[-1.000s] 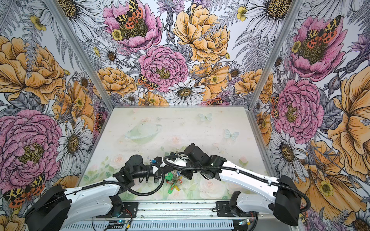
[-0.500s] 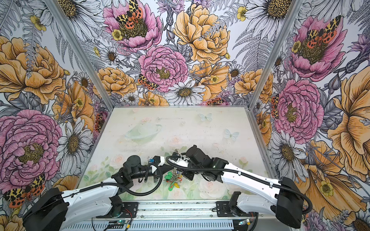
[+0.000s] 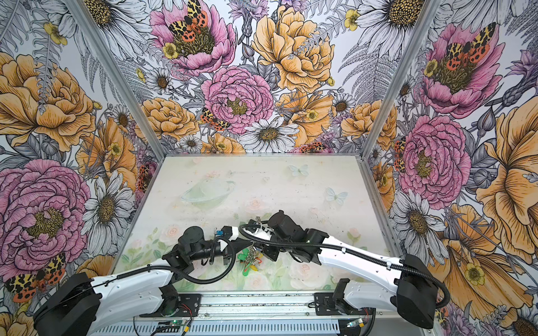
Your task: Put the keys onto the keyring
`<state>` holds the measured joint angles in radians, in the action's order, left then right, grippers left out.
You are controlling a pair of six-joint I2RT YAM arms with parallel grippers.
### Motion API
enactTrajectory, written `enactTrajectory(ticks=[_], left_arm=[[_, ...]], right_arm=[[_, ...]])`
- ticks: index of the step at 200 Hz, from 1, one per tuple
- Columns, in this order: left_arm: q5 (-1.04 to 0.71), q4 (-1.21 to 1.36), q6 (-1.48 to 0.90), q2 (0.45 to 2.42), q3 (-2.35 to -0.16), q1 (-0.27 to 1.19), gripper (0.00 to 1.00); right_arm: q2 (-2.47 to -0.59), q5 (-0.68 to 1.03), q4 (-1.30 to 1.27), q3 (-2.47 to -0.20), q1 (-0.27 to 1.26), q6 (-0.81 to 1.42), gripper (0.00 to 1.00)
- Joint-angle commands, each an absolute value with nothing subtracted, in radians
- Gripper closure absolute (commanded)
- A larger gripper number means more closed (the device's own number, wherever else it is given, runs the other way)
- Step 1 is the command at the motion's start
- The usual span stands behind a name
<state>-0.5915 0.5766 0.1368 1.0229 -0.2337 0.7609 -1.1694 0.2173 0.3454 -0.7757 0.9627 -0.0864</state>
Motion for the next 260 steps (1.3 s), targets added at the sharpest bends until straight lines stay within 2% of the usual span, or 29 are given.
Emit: enactTrajectory(ticks=[1, 60, 105, 145, 172, 260], left_arm=[[-0.625, 0.679, 0.12, 1.024, -0.229, 0.758, 1.0], [-0.604, 0.897, 0.009, 1.067, -0.213, 0.765, 1.0], [-0.559, 0.906, 0.0, 1.047, -0.223, 0.781, 1.0], [-0.542, 0.853, 0.012, 1.001, -0.226, 0.779, 1.0], [-0.551, 0.86, 0.004, 1.002, -0.224, 0.779, 1.0], [-0.538, 1.002, -0.062, 1.046, -0.217, 0.788, 1.0]], right_arm=[[-1.181, 0.213, 0.285, -0.774, 0.961, -0.068, 0.84], [-1.216, 0.23, 0.239, -0.749, 0.96, -0.071, 0.96], [-1.21, 0.234, 0.2, -0.729, 0.96, -0.082, 0.98], [-1.174, 0.178, 0.186, -0.69, 0.949, -0.093, 0.93], [-1.155, 0.235, 0.138, -0.683, 0.946, -0.07, 0.89], [-1.179, 0.273, 0.002, -0.645, 0.953, -0.021, 0.87]])
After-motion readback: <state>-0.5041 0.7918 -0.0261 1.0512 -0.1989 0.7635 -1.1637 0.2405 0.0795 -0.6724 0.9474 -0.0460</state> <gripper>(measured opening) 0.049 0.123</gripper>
